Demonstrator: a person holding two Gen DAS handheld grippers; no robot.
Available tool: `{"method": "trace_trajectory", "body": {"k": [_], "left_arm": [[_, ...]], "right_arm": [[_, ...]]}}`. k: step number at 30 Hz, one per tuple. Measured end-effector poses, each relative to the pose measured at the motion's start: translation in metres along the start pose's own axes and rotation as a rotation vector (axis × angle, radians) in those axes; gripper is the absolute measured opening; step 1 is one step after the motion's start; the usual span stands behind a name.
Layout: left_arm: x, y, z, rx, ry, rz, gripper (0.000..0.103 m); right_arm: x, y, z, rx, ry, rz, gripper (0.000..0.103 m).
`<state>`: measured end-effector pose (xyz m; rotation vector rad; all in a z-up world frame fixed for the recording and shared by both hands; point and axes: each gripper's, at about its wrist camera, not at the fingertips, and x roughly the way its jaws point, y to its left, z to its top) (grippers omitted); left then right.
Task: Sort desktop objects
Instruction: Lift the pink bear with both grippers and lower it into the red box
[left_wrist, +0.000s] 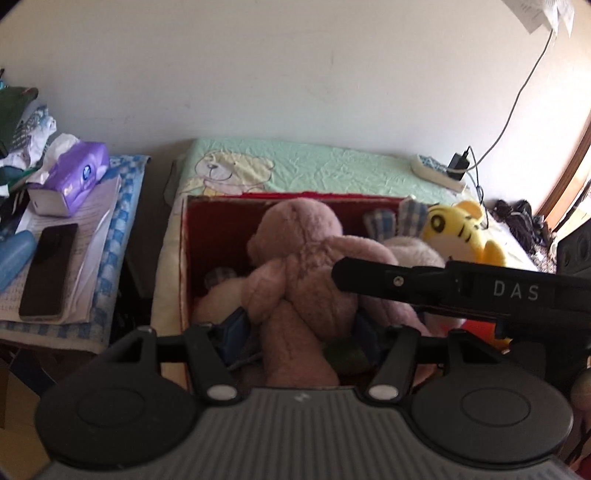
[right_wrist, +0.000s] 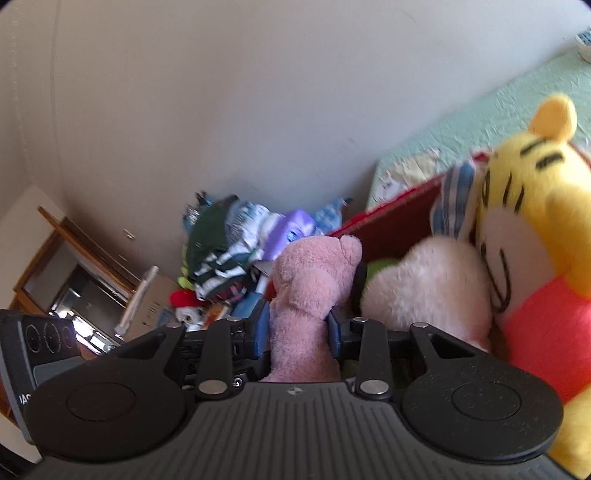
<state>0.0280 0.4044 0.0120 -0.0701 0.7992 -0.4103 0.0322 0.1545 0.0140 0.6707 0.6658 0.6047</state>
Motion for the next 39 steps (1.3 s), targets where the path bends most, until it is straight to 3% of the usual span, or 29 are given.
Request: {"method": "trace_trajectory", "body": {"k": [6,12,20,31,39], "left_arm": [[0.01,-0.003,-0.003,0.025,0.03,0.008,0.066],[0.012,-0.017,-0.008,0.104,0.049,0.044,0.066],[0.022,-0.011,0.003,0.071,0.109,0.07,0.068],[0.03,-0.029,0.001,0.099,0.173,0.17,0.075],[0.033,-0.035,-0.003,0.107,0.175,0.213,0.077]], "right_arm": [[-0.003,0.008,-0.007,-0.079,0.039,-0.065,0.035],[-0.002,-0.013,-0.01,-0.041,0.071,-0.078,0.037],[0.005,-0.01,-0.018,-0.068,0.069,-0.095,0.04],[0.007,-0.01,-0.02,-0.028,0.062,-0.093,0.044],[0.005,-0.004,-0.024,-0.066,0.079,-0.115,0.048]]}}
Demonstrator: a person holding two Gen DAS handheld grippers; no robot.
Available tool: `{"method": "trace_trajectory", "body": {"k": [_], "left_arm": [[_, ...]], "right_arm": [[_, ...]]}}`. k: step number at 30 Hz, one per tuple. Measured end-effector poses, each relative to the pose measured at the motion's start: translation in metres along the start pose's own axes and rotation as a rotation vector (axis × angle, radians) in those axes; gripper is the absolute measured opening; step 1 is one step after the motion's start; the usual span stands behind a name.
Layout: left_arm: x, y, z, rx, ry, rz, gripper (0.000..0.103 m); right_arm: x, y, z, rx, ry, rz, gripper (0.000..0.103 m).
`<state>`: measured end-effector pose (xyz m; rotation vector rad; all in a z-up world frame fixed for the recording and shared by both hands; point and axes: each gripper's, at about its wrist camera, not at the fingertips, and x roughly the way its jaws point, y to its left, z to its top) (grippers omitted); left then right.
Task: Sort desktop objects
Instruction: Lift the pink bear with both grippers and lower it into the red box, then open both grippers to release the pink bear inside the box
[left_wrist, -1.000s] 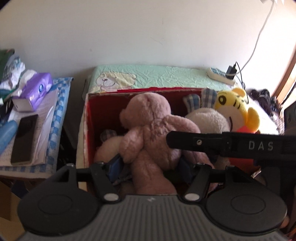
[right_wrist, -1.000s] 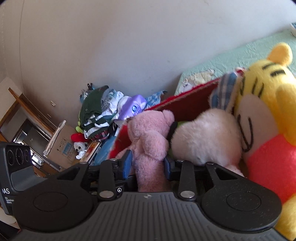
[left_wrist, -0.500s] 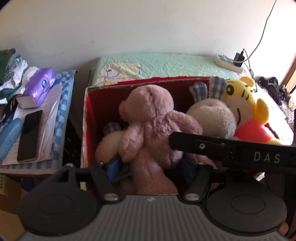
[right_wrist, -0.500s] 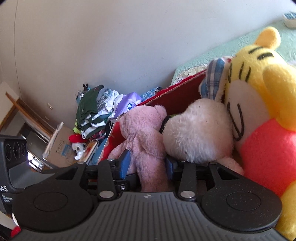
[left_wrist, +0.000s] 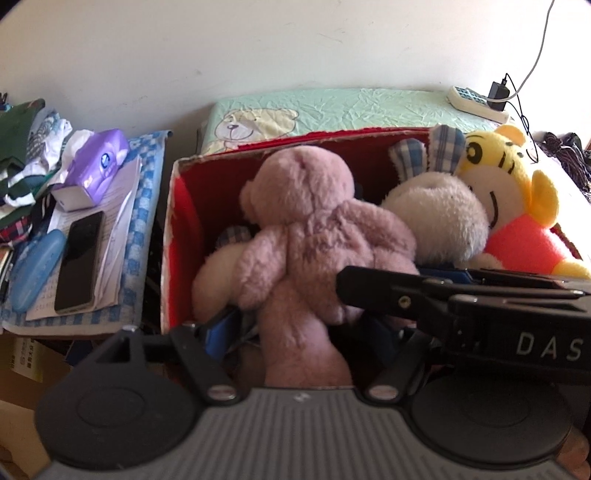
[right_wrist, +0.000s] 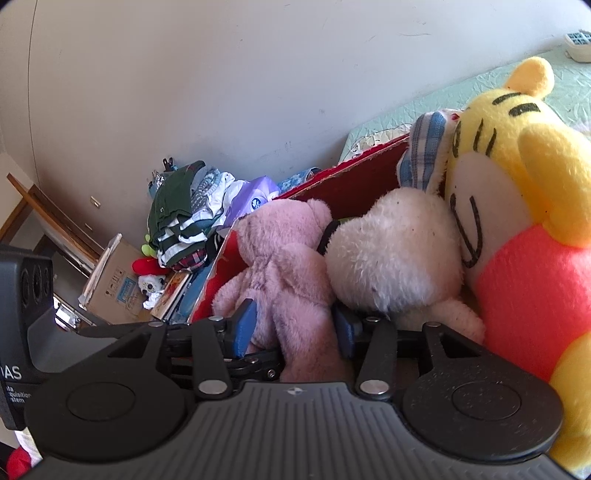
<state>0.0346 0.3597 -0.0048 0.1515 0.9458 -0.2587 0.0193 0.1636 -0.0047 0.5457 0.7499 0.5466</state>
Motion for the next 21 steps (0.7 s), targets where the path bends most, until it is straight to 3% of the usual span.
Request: {"method": "trace_trajectory", "body": {"k": [21], "left_arm": [[0.007,-0.011,-0.001,0.026,0.023,0.054,0.085]], "right_arm": [[0.003,0.001,0.001,-0.018,-0.015,0.002,0.053]]}}
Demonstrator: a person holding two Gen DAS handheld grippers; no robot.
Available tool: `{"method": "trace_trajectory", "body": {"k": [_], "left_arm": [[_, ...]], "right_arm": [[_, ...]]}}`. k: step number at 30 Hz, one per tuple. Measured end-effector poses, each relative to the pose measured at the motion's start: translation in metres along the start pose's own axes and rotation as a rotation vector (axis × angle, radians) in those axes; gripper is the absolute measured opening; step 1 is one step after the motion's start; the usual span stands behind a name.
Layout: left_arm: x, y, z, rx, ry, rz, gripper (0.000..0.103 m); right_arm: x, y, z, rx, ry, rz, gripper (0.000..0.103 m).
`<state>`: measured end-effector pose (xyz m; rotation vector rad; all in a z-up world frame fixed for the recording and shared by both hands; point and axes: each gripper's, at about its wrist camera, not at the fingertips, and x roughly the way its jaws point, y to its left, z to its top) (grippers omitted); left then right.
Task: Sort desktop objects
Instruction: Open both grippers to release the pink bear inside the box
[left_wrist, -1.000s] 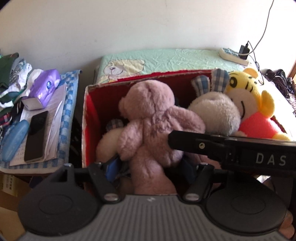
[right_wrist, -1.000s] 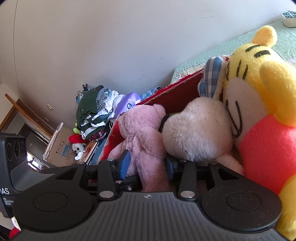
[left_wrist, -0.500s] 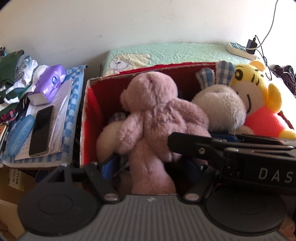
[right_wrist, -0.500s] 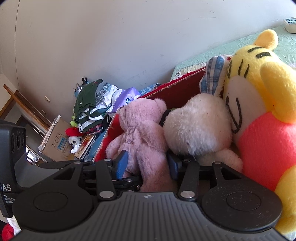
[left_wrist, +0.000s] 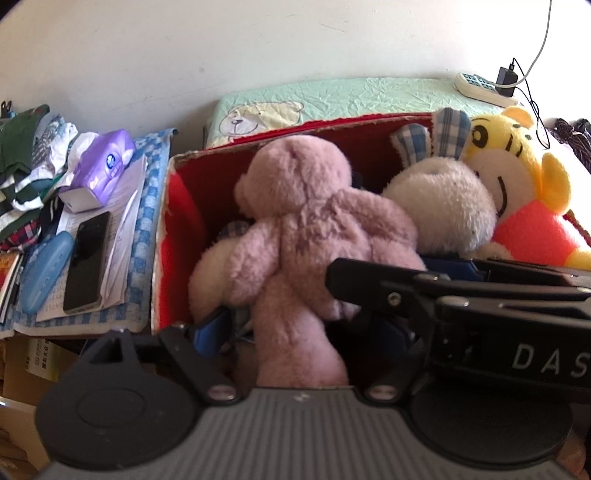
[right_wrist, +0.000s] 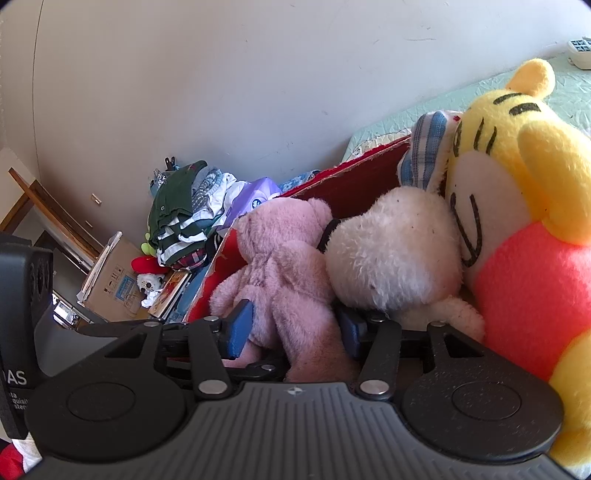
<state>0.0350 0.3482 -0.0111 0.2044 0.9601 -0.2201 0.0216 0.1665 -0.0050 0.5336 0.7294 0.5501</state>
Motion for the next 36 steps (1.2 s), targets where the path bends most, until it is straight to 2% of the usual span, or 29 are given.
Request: {"method": "trace_trajectory", "body": {"k": [23,29,31,34,36], "left_arm": [[0.002,-0.001,0.0,0.006,0.004,0.009,0.089],[-0.004,0.003,0.001,-0.027,0.005,0.011,0.092],[-0.008,0.003,0.001,-0.027,-0.002,0.02,0.094],[-0.015,0.003,-0.001,-0.029,-0.015,0.032,0.097],[-0.02,0.002,-0.003,-0.029,-0.032,0.049,0.099]], "right_arm": [[0.0,-0.001,-0.001,0.009,0.008,-0.003,0.056],[-0.003,0.001,0.0,0.025,0.026,-0.006,0.057],[-0.009,0.004,0.0,0.021,0.014,0.001,0.058],[-0.017,0.013,-0.002,-0.023,-0.017,-0.043,0.058],[-0.024,0.013,-0.001,0.008,-0.037,-0.05,0.058]]}}
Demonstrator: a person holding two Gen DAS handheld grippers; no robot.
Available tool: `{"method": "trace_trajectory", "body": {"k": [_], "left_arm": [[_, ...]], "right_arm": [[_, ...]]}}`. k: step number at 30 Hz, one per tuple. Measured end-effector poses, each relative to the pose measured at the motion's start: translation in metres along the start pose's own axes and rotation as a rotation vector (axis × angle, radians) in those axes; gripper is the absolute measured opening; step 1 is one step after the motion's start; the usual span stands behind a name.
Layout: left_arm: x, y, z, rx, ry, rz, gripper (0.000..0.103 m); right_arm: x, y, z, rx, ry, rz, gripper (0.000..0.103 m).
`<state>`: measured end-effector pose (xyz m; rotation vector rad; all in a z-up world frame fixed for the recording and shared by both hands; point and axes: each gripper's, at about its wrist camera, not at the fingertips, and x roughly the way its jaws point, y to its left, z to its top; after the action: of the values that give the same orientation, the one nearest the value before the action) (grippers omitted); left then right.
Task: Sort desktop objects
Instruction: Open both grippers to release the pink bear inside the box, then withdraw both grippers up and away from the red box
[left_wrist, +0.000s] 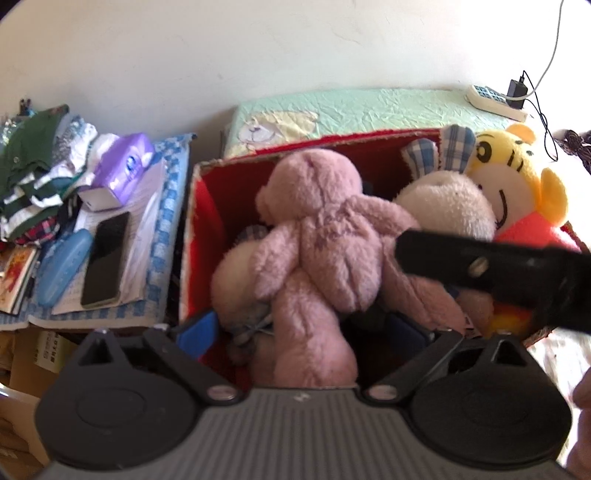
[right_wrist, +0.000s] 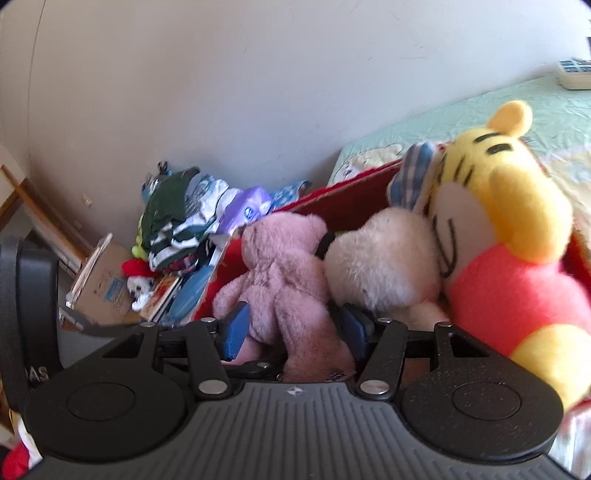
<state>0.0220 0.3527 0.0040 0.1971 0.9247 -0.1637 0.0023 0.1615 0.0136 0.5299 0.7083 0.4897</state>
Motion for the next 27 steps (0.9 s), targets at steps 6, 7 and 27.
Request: {"method": "trace_trajectory", "body": {"k": [6,7,27], "left_arm": [[-0.009,0.004,0.001,-0.025,-0.02,-0.002,0.099],[-0.01,0.003,0.0,-0.023,-0.024,0.005,0.099],[-0.044,-0.017,-0.009,-0.165,-0.009,0.162,0.097]], "right_arm": [[-0.021,0.001,-0.002,0.035,-0.059,-0.027,0.061],[-0.022,0.003,-0.003,0.034,-0.063,-0.027,0.064],[-0.05,-0.001,0.0,-0.029,-0.06,0.008,0.054]]}}
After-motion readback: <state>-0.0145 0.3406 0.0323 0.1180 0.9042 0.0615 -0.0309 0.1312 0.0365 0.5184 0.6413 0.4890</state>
